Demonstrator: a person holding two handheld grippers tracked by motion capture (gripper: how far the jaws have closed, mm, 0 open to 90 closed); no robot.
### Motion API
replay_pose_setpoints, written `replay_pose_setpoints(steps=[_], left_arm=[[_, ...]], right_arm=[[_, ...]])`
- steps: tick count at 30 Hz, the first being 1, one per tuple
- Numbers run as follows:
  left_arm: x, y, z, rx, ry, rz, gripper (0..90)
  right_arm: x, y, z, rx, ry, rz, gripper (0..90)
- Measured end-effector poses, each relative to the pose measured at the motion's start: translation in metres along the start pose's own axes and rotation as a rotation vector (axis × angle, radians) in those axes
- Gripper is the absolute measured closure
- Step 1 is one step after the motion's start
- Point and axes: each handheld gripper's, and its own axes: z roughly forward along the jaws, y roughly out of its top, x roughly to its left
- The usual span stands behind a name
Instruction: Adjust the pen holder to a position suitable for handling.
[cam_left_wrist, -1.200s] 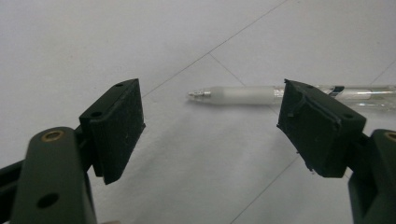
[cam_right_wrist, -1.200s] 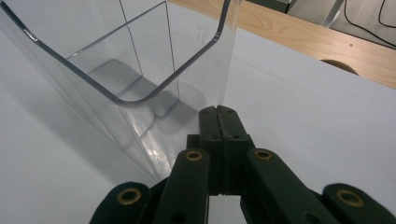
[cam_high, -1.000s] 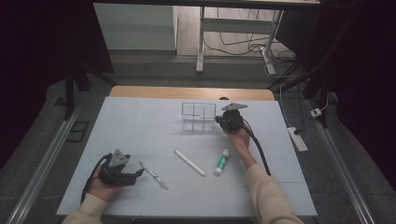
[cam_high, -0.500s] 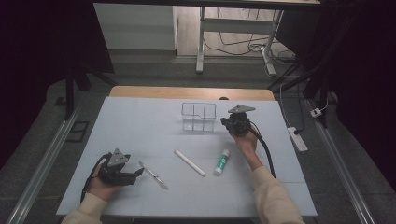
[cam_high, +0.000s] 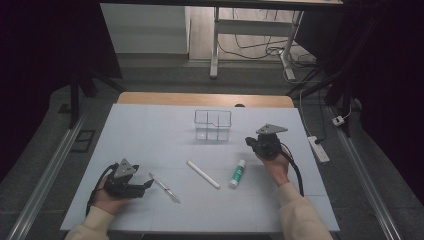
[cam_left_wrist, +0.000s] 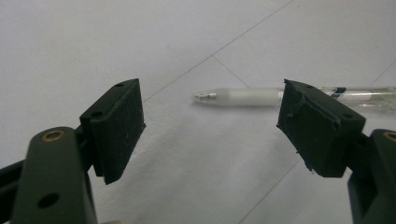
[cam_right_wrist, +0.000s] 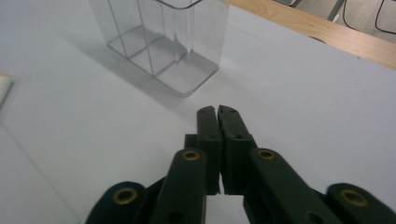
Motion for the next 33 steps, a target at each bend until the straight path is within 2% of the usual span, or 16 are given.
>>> replay_pose_setpoints(steps=[4,7,12,18,23,33], left_arm=[[0.0,0.0,0.0,-0.001,-0.003,0.001,22.6],[0.0,0.0,0.0,-0.001,-0.003,0.001,22.6],[0.0,0.0,-0.001,-0.001,-0.002,0.003,22.7],[0.0,0.0,-0.001,-0.001,-0.001,0.001,22.7],[0.0,0.0,-0.001,-0.001,0.001,0.003,22.7],[-0.001,0.001,-0.002,-0.003,0.003,0.009,23.2]], right_arm=[[0.004,-0.01,-0.016,-0.012,0.024,-0.004,68.1],[0.007,-0.017,-0.026,-0.019,0.038,0.004,60.6],[0.008,-0.026,-0.042,-0.034,0.046,0.002,53.3],[0.008,-0.035,-0.058,-0.056,0.063,-0.012,48.0],[0.011,-0.048,-0.068,-0.047,0.061,-0.035,44.0],[0.009,-0.059,-0.074,-0.042,0.072,-0.039,42.8]])
